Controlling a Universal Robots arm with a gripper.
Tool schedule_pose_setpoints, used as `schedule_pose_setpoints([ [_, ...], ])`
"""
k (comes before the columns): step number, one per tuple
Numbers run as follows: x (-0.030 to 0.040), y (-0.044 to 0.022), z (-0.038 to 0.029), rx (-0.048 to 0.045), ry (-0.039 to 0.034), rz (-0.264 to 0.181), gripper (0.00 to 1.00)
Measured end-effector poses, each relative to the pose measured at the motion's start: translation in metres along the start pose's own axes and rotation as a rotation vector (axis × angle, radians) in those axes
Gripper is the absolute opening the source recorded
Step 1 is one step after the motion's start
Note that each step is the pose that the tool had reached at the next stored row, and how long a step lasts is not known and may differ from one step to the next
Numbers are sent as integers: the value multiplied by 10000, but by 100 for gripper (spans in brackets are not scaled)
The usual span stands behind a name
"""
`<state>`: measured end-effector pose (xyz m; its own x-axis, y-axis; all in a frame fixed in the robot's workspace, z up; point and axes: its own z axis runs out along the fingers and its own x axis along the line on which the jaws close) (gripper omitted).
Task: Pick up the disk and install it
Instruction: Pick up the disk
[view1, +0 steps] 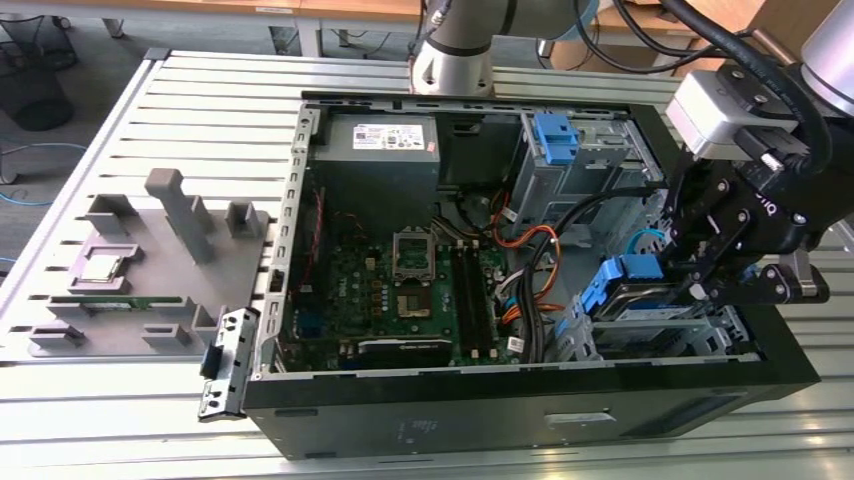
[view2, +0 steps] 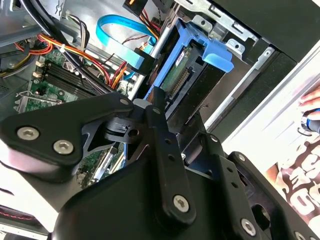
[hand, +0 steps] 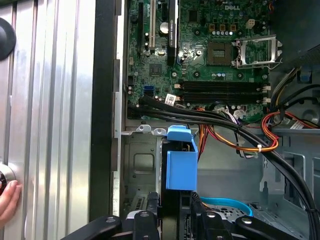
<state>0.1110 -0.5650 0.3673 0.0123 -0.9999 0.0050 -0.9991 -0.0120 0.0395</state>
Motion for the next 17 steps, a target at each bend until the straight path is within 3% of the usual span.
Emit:
schedule_pose_setpoints([
  [2,1,1,-27,2,-16,-1,35],
  [17,3,27,-688,0,-2,0,35],
])
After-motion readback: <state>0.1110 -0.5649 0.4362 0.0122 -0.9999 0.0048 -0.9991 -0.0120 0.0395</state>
